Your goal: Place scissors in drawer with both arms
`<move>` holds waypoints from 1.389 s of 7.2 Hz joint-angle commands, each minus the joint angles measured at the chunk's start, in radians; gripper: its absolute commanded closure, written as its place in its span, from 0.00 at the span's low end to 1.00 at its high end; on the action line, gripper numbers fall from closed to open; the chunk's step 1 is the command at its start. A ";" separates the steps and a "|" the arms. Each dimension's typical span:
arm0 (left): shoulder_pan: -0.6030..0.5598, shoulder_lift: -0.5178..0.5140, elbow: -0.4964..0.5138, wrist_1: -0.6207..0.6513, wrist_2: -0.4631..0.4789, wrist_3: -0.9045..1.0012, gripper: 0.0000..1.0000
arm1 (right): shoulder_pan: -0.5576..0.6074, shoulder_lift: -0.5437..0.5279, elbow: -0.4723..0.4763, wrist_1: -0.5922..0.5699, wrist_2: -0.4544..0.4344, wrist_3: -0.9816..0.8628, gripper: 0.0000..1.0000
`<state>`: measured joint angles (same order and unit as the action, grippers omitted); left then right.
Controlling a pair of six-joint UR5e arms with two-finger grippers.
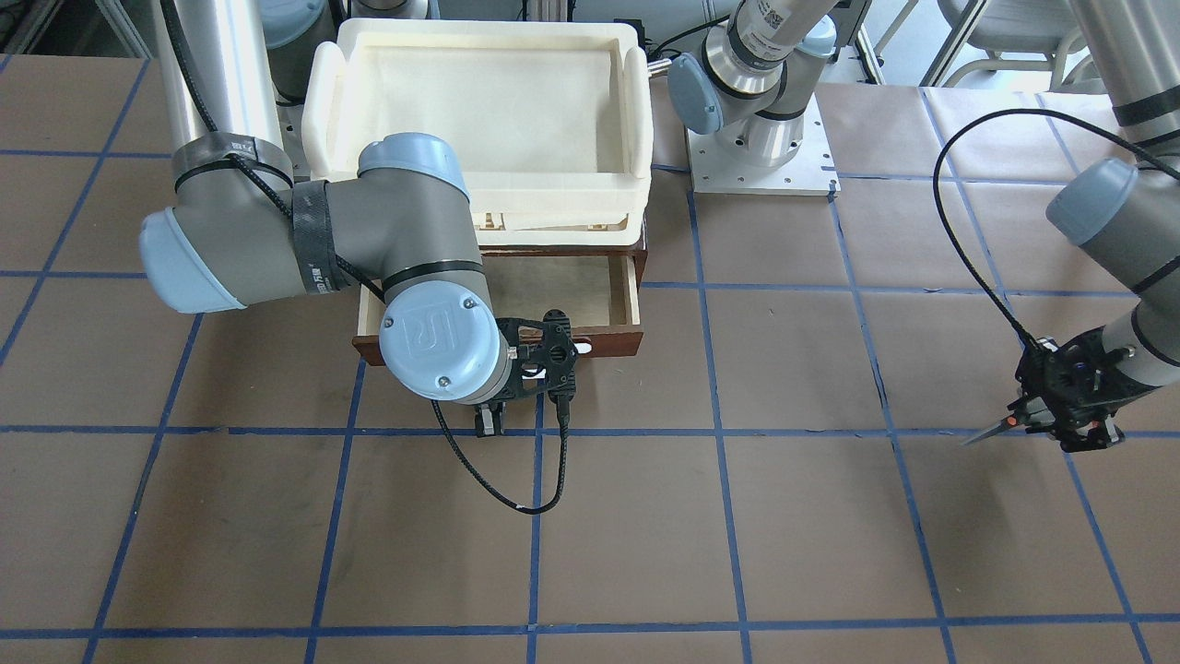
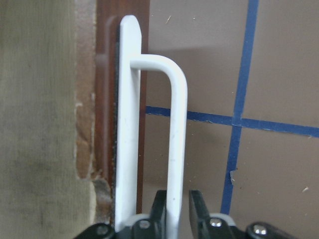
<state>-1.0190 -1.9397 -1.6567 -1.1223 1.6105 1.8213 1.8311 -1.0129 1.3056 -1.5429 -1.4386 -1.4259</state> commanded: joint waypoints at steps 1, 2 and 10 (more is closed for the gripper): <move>-0.023 0.036 0.040 -0.060 0.003 -0.001 1.00 | -0.012 0.022 -0.028 -0.040 0.006 -0.002 0.72; -0.029 0.050 0.044 -0.062 0.002 -0.002 1.00 | -0.012 0.036 -0.032 -0.061 0.004 -0.004 0.72; -0.223 0.179 0.071 -0.148 -0.009 -0.017 1.00 | -0.015 0.076 -0.078 -0.141 0.009 -0.001 0.65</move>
<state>-1.2057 -1.7691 -1.5860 -1.2678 1.6025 1.8058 1.8179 -0.9402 1.2291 -1.6740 -1.4311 -1.4259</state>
